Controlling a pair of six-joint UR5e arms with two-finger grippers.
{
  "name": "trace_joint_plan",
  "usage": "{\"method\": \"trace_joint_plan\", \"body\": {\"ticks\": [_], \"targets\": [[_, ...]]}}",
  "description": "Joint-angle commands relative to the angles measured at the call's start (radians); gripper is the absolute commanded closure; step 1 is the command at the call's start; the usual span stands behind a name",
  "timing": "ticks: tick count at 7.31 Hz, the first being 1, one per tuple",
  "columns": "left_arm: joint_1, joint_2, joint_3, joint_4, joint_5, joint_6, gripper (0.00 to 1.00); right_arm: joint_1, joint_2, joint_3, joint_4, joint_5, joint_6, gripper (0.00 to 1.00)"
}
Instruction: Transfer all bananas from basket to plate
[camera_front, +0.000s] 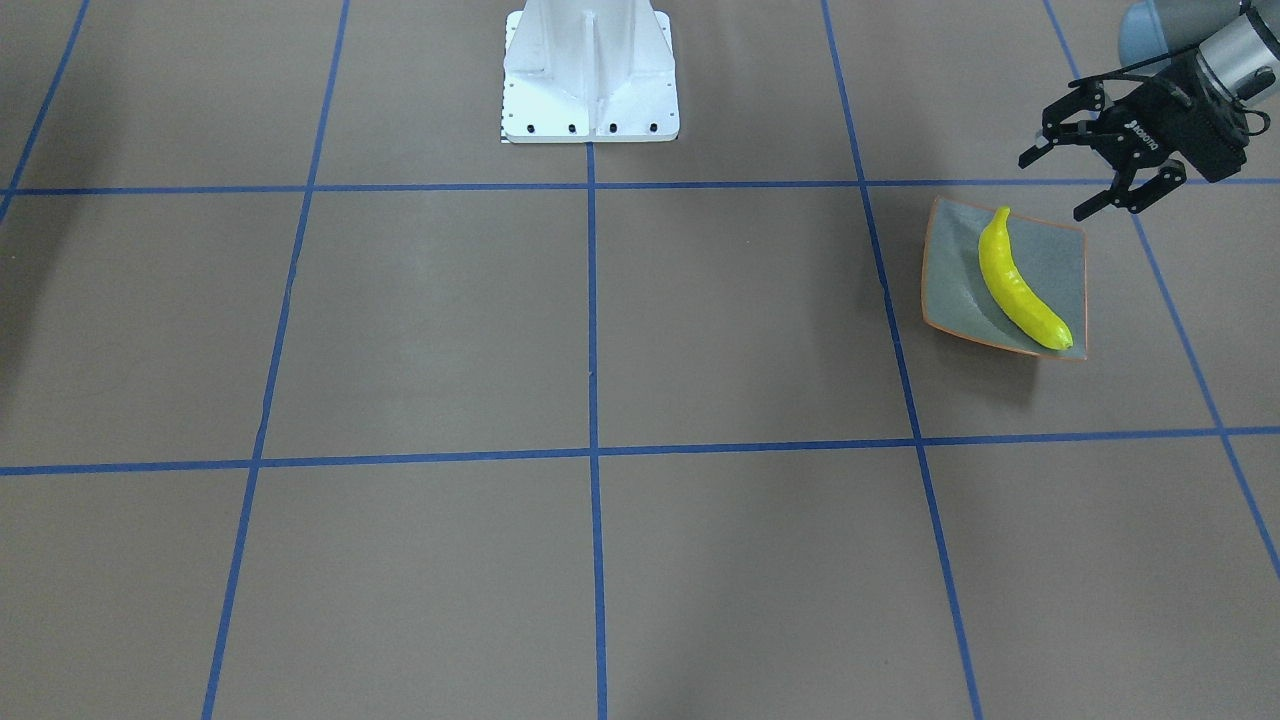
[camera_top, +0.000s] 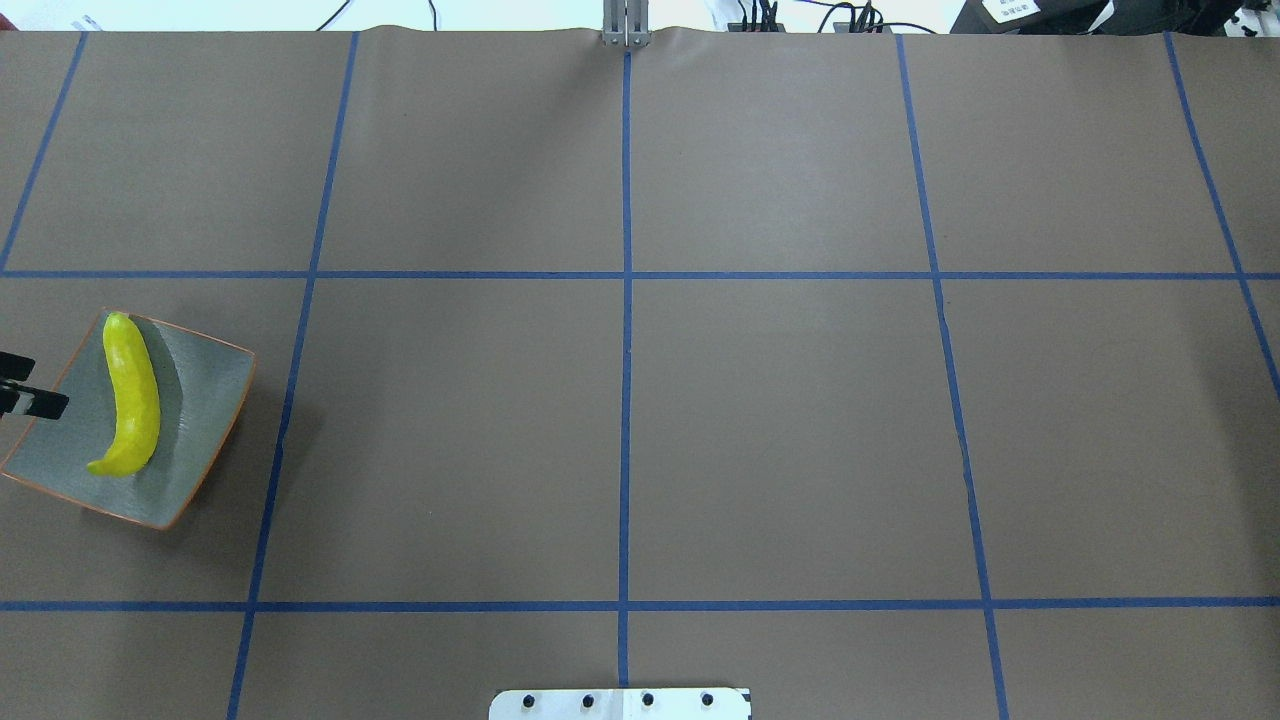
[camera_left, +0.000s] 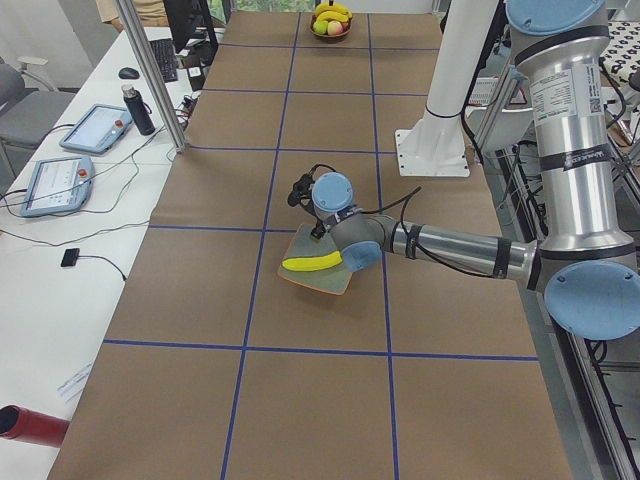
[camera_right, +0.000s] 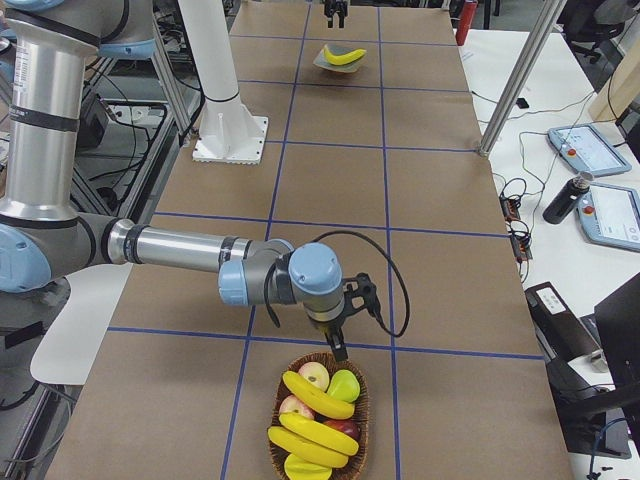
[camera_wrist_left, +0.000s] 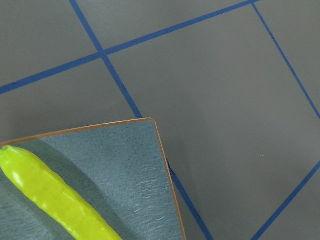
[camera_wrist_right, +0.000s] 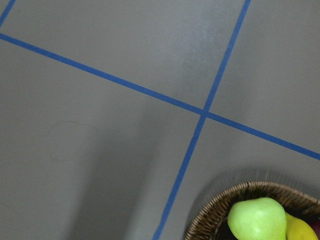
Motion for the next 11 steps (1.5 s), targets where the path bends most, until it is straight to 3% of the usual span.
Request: {"method": "trace_joint_plan", "body": {"ticks": [1, 2, 5, 9, 11], "targets": [[-0.003, -0.007, -0.001, 0.000, -0.006, 0.000, 0.00, 0.015, 0.005, -0.053, 0.012, 0.001, 0.074, 0.02], [-0.005, -0.007, -0.003, -0.002, -0.007, 0.000, 0.00, 0.011, -0.006, -0.059, 0.073, -0.004, 0.216, 0.03], [-0.005, -0.007, -0.003, -0.005, -0.007, 0.000, 0.00, 0.002, -0.013, -0.279, 0.428, -0.031, 0.390, 0.05], [-0.005, -0.005, -0.005, -0.008, -0.007, 0.001, 0.00, -0.074, 0.004, -0.284, 0.460, -0.050, 0.458, 0.13], [-0.005, -0.005, -0.003, -0.008, -0.007, 0.001, 0.00, -0.087, 0.002, -0.289, 0.477, -0.085, 0.446, 0.11]]}}
